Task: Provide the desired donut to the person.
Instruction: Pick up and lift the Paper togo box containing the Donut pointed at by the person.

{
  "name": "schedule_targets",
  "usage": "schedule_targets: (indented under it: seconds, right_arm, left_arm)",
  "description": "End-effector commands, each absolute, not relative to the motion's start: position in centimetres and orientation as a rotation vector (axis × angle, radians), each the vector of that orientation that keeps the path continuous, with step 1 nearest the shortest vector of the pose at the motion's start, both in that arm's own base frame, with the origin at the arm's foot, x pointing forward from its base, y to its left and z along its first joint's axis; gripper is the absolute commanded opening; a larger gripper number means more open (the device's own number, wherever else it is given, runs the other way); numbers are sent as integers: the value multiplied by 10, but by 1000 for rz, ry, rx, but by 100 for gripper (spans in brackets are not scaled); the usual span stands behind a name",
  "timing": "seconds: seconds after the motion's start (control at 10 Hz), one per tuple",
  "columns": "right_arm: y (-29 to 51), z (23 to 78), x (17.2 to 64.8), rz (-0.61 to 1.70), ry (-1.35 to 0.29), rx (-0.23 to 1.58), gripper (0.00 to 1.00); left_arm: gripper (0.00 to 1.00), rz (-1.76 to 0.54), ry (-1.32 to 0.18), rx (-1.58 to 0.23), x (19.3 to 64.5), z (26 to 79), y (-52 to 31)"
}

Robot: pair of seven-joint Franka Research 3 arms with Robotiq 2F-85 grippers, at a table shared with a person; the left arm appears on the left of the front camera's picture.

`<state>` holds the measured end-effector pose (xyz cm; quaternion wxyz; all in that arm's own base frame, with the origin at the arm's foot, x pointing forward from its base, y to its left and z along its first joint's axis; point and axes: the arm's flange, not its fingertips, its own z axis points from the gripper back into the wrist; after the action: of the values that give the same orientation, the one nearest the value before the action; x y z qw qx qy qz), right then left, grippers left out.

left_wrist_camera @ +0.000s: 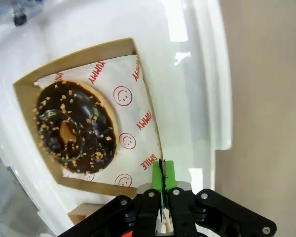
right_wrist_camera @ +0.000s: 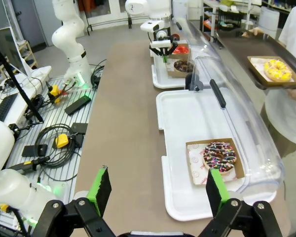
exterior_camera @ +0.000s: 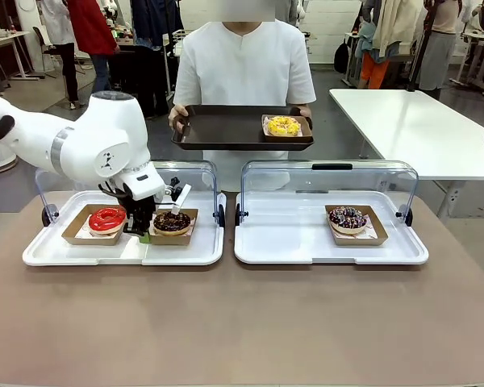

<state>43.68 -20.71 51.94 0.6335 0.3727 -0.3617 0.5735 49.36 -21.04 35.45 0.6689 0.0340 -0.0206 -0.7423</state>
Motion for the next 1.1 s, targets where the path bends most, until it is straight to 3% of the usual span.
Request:
schedule_targets:
  seconds: [0.0,0.6,1.0]
  right_arm:
    - [-207,519,437,1311,-828,854,100]
    - [-207,519,437,1311,-828,854,100]
    - [-207,519,437,1311,-828,854,100]
  left_arm:
    - [0,-1687,-91,5,464,406,-202]
    - [0,-1761,-35,14,373,531,-191]
    - [0,-1767,-77,46,371,565,-195]
